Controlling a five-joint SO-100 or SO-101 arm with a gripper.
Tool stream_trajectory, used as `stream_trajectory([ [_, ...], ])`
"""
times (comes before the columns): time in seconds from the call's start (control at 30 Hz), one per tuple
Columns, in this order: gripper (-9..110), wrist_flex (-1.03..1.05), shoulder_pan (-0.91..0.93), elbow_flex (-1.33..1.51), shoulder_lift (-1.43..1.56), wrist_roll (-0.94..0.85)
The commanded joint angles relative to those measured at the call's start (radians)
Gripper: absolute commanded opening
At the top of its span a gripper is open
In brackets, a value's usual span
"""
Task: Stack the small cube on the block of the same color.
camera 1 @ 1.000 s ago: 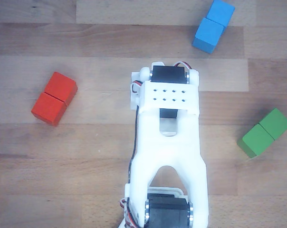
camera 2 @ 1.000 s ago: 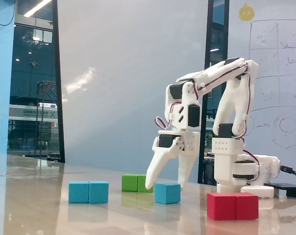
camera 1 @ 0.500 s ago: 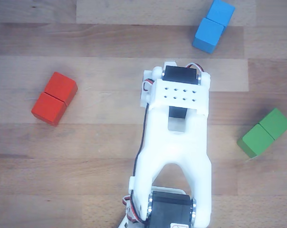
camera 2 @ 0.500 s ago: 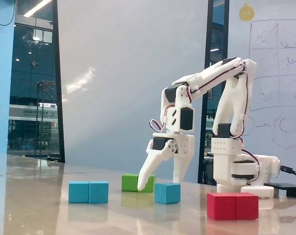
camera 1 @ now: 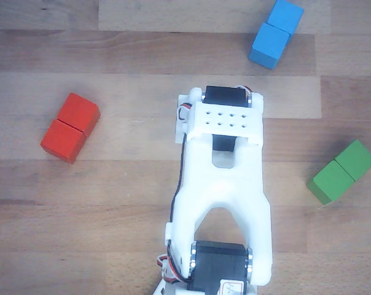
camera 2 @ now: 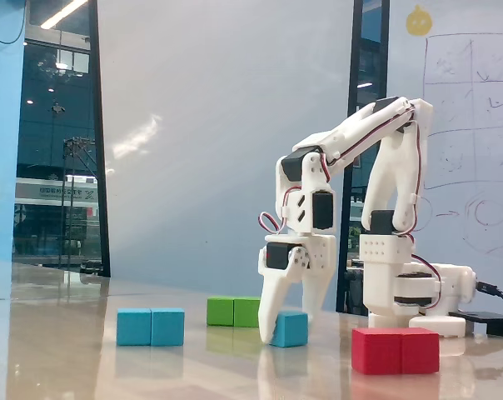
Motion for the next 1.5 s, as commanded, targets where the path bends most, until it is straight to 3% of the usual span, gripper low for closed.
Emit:
stream_trajectory([
  [0.0,20,-0.020,0.002,-0.018,0.006,-0.005],
  [0.97,19,-0.104,-0.002,-0.032,0.008,0.003],
  [1.47,3,-0.106,0.002,-0.034,0.009,-0.006],
])
